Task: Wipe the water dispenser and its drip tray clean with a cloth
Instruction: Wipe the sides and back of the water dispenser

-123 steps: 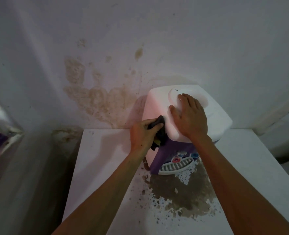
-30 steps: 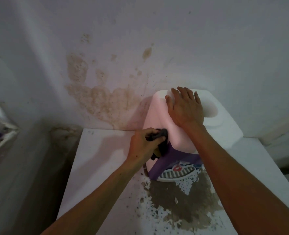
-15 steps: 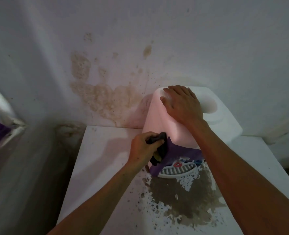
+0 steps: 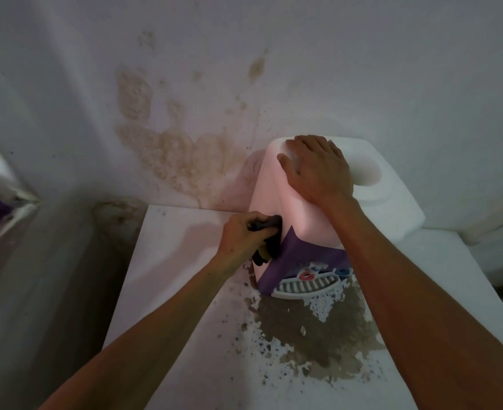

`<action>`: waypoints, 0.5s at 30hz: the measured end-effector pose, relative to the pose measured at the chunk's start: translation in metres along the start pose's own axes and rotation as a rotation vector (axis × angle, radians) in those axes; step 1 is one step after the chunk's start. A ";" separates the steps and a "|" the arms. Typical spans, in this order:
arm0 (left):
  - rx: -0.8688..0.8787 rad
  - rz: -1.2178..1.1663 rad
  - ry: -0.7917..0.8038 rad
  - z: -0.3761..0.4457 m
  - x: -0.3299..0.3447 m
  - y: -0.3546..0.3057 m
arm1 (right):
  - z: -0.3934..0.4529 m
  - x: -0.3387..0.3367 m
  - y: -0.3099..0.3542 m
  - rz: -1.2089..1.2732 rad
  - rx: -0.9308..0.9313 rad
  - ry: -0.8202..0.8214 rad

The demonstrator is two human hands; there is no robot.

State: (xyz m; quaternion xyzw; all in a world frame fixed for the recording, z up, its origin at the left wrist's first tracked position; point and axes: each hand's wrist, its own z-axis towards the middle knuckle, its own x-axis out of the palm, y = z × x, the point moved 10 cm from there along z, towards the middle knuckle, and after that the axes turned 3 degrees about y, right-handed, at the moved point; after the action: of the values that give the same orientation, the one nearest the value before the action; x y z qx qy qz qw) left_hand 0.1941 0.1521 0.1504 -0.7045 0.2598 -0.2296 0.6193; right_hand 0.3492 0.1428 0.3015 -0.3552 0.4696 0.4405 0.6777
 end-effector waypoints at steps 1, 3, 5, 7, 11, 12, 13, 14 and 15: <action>0.010 0.009 0.038 -0.004 0.003 0.002 | 0.000 -0.001 0.000 -0.002 0.000 -0.005; 0.019 0.032 0.086 -0.009 0.006 0.004 | 0.000 -0.002 0.000 0.000 0.001 -0.014; 0.037 0.063 0.088 -0.008 0.006 0.001 | -0.001 -0.002 0.000 0.001 0.001 -0.022; 0.058 0.068 0.038 -0.005 0.003 -0.004 | -0.002 -0.003 0.000 -0.003 0.000 -0.030; 0.049 0.024 -0.076 -0.002 -0.001 0.000 | -0.004 -0.006 -0.002 0.003 0.003 -0.046; 0.030 0.026 -0.077 -0.003 0.000 0.006 | -0.005 -0.007 -0.002 -0.001 0.003 -0.050; 0.004 0.037 -0.061 -0.003 0.002 0.014 | -0.004 -0.007 -0.002 -0.003 0.006 -0.051; -0.020 0.058 -0.031 -0.004 0.003 0.022 | -0.003 -0.007 -0.002 -0.004 0.008 -0.050; -0.040 0.077 0.011 -0.007 0.006 0.030 | -0.002 -0.006 -0.001 -0.004 0.010 -0.044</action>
State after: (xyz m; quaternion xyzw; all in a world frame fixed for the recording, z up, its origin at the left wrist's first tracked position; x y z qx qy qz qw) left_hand 0.1917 0.1403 0.1220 -0.7047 0.2948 -0.2043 0.6121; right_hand 0.3481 0.1386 0.3069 -0.3429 0.4560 0.4446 0.6906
